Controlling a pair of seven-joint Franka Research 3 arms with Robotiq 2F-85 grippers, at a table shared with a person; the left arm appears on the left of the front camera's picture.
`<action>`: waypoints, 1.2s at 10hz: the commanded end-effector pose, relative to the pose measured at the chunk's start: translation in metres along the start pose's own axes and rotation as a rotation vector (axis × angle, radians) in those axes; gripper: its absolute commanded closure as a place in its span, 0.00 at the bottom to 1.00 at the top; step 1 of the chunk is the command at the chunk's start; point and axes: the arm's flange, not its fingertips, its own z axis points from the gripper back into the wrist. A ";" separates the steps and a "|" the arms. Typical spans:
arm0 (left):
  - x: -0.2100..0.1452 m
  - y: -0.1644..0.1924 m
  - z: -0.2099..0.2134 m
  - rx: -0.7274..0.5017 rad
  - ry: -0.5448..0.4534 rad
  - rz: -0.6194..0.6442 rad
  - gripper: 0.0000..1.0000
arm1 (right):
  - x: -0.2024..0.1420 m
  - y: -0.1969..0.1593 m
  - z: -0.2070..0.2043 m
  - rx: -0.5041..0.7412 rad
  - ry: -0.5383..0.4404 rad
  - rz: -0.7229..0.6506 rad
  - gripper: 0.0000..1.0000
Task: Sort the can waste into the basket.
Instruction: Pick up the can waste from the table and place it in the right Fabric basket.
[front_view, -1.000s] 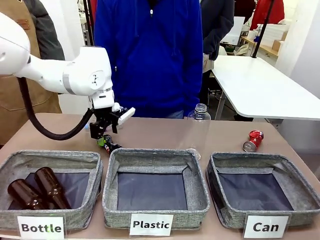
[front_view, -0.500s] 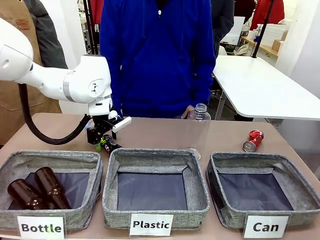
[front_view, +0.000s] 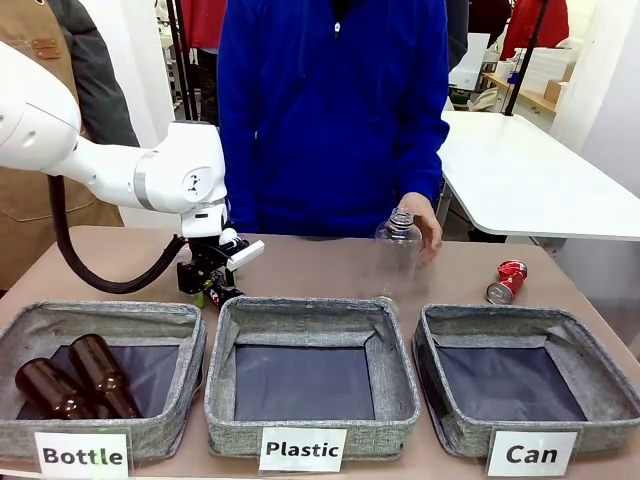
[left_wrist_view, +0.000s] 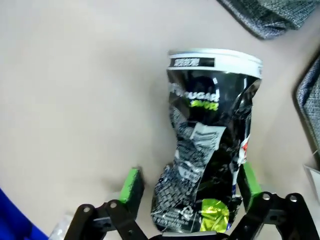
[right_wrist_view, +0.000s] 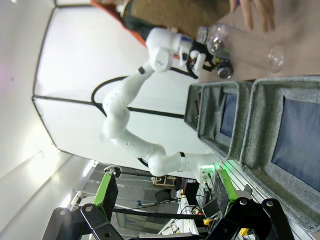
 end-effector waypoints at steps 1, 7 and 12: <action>-0.003 0.003 0.005 0.003 -0.013 -0.023 0.58 | -0.002 0.001 0.002 -0.001 0.011 0.024 0.00; -0.007 -0.001 0.008 0.012 0.001 0.001 1.00 | -0.002 0.001 0.002 -0.001 0.011 0.024 0.00; -0.017 -0.104 0.097 0.123 -0.141 0.203 1.00 | -0.002 0.001 0.002 -0.001 0.011 0.024 0.00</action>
